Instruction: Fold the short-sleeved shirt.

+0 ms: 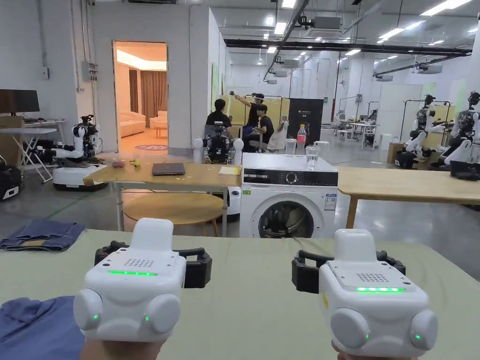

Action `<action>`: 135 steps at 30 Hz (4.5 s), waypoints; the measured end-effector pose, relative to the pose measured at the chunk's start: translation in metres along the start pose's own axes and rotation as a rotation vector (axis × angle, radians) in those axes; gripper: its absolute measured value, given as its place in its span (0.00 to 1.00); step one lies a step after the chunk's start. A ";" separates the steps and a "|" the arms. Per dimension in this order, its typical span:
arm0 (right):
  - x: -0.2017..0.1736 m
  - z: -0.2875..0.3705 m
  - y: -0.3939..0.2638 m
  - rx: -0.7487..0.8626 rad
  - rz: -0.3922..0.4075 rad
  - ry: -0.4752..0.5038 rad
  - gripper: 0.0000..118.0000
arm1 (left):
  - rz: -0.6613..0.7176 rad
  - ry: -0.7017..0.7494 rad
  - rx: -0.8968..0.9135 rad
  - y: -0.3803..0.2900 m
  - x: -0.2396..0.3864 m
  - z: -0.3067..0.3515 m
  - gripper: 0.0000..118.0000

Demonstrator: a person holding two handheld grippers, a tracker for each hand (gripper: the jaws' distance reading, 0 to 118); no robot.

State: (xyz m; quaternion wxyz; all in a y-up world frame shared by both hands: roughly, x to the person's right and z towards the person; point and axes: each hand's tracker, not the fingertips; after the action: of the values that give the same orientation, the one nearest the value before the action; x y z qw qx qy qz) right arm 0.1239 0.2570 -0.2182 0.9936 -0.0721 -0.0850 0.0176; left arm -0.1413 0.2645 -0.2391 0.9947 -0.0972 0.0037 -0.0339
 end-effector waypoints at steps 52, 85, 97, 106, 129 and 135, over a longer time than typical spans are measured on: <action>-0.001 0.005 0.000 0.009 -0.010 0.025 0.95 | -0.002 0.008 0.014 0.001 -0.001 0.004 1.00; 0.001 0.001 -0.012 0.020 -0.035 -0.015 0.00 | 0.018 -0.029 0.041 -0.008 0.001 -0.004 0.00; -0.054 -0.001 -0.009 -0.006 0.009 0.161 0.00 | 0.034 0.095 0.012 -0.011 -0.069 0.025 0.00; -0.216 0.019 -0.018 -0.007 0.117 0.503 0.00 | 0.100 0.440 -0.093 -0.052 -0.233 0.095 0.00; -0.185 -0.082 -0.126 -0.226 0.201 0.406 0.00 | 0.117 0.029 -0.712 -0.237 -0.216 -0.255 0.99; -0.160 -0.092 -0.133 -0.255 0.173 0.358 0.00 | -0.001 -0.002 -0.844 -0.256 -0.197 -0.280 0.56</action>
State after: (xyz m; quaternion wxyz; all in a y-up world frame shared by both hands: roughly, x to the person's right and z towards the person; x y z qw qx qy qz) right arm -0.0151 0.1050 -0.3156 0.9705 -0.2061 0.0977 0.0789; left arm -0.3594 -0.0270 -0.4641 0.8676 -0.4961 0.0163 -0.0300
